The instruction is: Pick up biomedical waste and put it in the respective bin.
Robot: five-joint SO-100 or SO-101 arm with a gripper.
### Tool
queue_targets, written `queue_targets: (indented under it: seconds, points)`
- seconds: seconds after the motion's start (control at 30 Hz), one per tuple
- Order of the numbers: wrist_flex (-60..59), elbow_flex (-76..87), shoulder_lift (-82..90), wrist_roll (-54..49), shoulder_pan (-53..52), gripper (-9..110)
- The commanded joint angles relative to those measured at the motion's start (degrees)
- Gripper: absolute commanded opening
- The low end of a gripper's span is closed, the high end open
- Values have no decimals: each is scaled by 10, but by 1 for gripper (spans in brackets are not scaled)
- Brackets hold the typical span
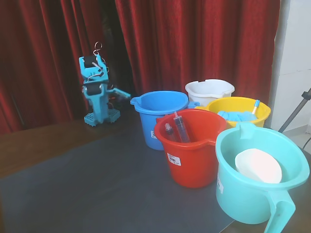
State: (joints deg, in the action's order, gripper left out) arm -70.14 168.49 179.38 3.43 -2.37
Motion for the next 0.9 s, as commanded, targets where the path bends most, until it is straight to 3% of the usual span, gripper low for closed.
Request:
queue_targets:
  seconds: [0.0,0.23,0.87]
  points:
    - [-43,-7,3,11,-51,0]
    - [-47,-9,0,13,-108,0]
    - [-47,-10,1,8,-109,0]
